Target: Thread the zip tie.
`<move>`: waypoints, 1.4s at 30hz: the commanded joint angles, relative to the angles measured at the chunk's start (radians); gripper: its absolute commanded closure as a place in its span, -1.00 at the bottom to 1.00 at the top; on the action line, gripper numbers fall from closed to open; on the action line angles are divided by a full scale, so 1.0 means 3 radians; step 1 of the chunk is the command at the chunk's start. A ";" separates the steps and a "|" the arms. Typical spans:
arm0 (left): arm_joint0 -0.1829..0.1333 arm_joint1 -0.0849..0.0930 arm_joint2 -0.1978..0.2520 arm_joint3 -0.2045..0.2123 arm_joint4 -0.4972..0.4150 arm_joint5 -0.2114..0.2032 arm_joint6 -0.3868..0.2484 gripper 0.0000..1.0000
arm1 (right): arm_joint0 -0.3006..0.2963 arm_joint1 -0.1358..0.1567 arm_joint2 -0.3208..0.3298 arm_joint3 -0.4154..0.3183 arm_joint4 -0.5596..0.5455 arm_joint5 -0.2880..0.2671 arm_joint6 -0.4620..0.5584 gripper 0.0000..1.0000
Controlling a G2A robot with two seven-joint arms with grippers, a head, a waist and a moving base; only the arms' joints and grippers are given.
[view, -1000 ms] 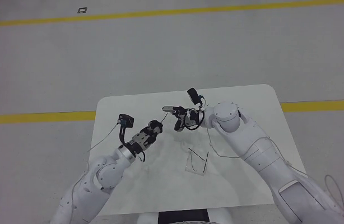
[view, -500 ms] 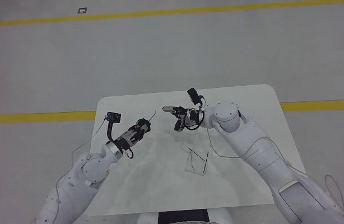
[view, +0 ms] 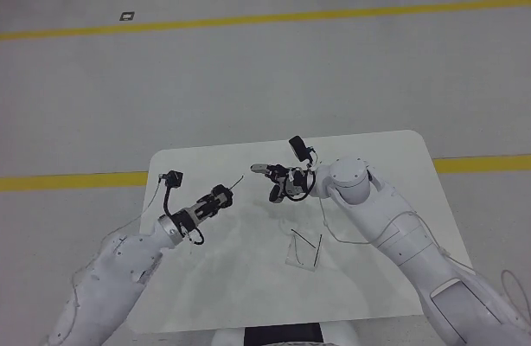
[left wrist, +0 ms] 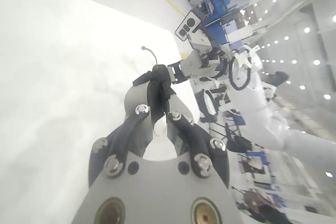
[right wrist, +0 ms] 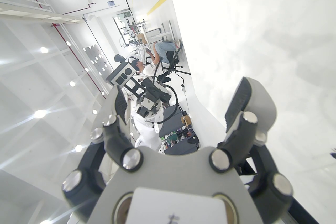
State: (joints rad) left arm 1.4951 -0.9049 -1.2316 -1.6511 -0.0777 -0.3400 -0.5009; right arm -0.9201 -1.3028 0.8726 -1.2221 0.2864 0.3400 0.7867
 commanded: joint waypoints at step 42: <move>-0.0258 -0.0212 -0.0481 0.1279 -0.2503 0.0083 -0.2964 1.00 | -0.0026 -0.0188 -0.0179 0.0598 0.1112 -0.1242 0.0993 -1.00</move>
State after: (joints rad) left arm 1.4205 -0.9686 -1.3828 -1.2701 -0.8255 -0.3135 -1.3903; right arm -0.9345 -1.3526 0.8291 -1.0538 0.6030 -0.0221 1.0767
